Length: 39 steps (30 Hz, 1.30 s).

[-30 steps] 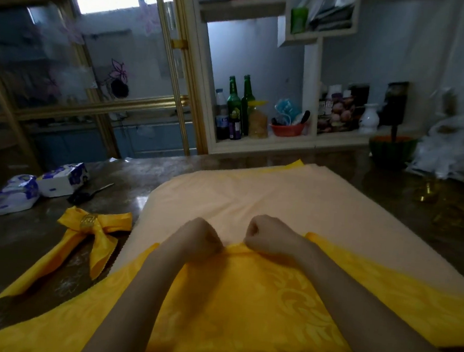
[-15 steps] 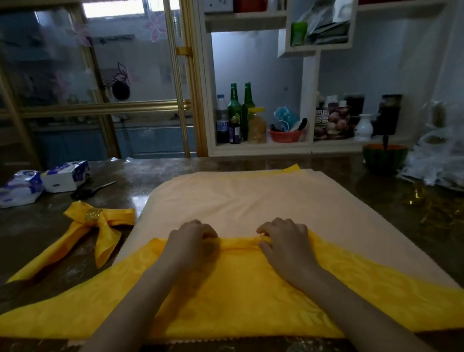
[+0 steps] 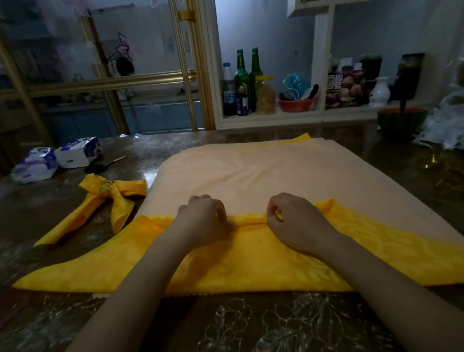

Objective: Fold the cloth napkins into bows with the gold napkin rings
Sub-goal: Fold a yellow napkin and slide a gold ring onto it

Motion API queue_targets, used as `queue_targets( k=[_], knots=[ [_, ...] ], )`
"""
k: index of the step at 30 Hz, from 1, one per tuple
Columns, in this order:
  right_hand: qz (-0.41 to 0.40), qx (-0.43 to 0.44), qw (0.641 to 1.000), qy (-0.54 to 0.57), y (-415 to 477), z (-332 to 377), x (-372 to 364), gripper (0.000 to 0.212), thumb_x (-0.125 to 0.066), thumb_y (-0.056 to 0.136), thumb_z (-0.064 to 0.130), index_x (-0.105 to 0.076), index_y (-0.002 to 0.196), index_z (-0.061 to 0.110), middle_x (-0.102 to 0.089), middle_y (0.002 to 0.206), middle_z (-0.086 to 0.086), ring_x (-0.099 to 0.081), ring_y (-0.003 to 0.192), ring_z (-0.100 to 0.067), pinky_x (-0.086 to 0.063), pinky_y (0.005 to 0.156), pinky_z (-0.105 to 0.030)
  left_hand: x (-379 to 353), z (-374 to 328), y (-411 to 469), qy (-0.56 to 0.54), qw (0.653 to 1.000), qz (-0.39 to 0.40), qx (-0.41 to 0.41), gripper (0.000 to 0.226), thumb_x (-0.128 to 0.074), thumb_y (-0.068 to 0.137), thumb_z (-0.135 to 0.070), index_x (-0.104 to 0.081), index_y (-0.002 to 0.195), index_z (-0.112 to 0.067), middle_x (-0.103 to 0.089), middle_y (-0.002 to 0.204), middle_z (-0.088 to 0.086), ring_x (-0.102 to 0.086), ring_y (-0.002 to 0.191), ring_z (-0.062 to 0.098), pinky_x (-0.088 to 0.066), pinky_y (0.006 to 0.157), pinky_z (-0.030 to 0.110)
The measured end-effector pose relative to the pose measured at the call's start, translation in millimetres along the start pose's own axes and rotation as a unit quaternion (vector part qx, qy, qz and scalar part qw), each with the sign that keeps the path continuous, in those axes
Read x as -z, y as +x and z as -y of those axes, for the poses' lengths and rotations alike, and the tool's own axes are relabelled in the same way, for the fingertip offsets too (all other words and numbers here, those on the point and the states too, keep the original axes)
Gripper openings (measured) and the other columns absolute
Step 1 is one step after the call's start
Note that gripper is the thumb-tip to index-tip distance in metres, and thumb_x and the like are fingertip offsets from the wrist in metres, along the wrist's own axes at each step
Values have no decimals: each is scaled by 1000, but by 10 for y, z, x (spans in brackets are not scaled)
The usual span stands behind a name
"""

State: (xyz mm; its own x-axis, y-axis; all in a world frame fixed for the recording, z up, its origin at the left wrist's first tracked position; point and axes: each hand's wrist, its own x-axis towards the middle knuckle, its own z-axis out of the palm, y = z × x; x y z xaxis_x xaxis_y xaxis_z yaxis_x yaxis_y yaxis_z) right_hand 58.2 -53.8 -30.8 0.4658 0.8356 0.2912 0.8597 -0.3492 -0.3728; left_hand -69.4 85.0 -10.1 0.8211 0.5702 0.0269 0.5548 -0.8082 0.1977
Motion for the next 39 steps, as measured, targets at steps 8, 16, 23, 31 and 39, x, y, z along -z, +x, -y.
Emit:
queue_targets(
  k=[8, 16, 23, 31, 39],
  knots=[
    [7, 10, 1000, 3, -44, 0, -10, 18, -44, 98, 25, -56, 103, 13, -62, 103, -6, -55, 90, -19, -42, 70, -29, 4, 45, -16, -56, 997, -30, -32, 15, -60, 89, -13, -68, 102, -14, -57, 121, 8, -51, 113, 23, -45, 93, 34],
    [-21, -12, 1000, 3, -31, -22, 28, 21, -55, 93, 29, -66, 102, 14, -65, 108, -3, -57, 96, -18, -44, 85, -30, -9, 116, 2, -69, 997, -27, -37, 14, -59, 88, -7, -65, 96, -18, -61, 113, 6, -55, 108, 22, -48, 90, 38],
    [-41, -44, 998, 20, -27, -54, 31, 24, -57, 91, 25, -51, 114, 21, -61, 113, 0, -55, 107, -19, -32, 100, -36, -78, 136, 43, -80, 995, -54, -33, 21, -56, 91, -11, -58, 110, -19, -59, 113, 4, -56, 102, 23, -50, 88, 41],
    [-6, 39, 993, -107, -48, 24, 47, 17, -55, 87, 21, -55, 104, 22, -50, 115, 0, -45, 107, -17, -31, 98, -35, 9, 62, -12, -26, 999, 30, -18, 17, -61, 86, -20, -57, 103, -23, -51, 122, 4, -48, 112, 24, -42, 97, 44],
    [-9, -25, 998, 62, -4, -62, 1, 26, -51, 95, 28, -64, 103, 7, -60, 108, -8, -53, 91, -16, -44, 79, -28, -61, -22, 8, -33, 999, 0, 18, 29, -46, 96, -37, -56, 109, -13, -52, 118, 7, -50, 105, 25, -44, 91, 39]
  ],
)
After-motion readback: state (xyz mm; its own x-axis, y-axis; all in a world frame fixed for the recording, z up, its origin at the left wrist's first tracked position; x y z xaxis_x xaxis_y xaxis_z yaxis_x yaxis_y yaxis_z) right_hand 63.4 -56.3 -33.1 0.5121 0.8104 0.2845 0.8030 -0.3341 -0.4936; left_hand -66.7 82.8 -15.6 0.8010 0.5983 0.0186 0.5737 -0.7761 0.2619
